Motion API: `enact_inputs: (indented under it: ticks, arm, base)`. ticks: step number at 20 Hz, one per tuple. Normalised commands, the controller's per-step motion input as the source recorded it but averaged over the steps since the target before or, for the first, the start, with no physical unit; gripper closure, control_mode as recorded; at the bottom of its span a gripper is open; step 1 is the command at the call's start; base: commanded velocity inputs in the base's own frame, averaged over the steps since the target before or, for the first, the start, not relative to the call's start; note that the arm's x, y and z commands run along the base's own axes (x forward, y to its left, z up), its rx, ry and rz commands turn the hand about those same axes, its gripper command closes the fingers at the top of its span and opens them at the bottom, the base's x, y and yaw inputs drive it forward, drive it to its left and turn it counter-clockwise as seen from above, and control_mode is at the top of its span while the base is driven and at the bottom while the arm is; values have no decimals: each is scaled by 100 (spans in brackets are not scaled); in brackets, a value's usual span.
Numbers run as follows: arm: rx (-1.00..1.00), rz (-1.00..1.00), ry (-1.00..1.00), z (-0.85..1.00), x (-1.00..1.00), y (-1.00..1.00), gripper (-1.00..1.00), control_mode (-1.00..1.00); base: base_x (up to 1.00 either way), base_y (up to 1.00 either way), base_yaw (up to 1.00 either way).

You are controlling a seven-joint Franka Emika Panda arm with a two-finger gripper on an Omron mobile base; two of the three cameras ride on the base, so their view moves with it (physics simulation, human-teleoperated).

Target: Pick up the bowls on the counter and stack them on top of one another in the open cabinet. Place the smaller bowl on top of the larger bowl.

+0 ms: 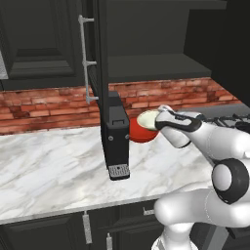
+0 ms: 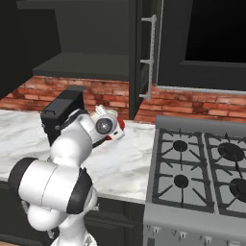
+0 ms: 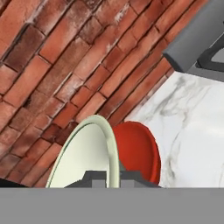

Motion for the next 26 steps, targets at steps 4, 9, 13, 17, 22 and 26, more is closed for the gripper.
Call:
enact_inputs:
  ticks: [4,9,13,17,22,26]
  arm:
    - [7,0,1,0,0,0,100,-100]
    - [0,0,0,-5,18,11,100,-100]
    - [0,-4,2,-14,38,27,100,-100]
    - [0,-4,4,-30,27,27,100,-100]
    - [0,-3,0,-34,23,13,100,-100]
    - [0,-4,0,-27,40,2,100,-100]
  base:
    - [0,0,0]
    - [0,0,0]
    - [0,0,0]
    - [0,0,0]
    - [0,0,0]
    - [0,0,0]
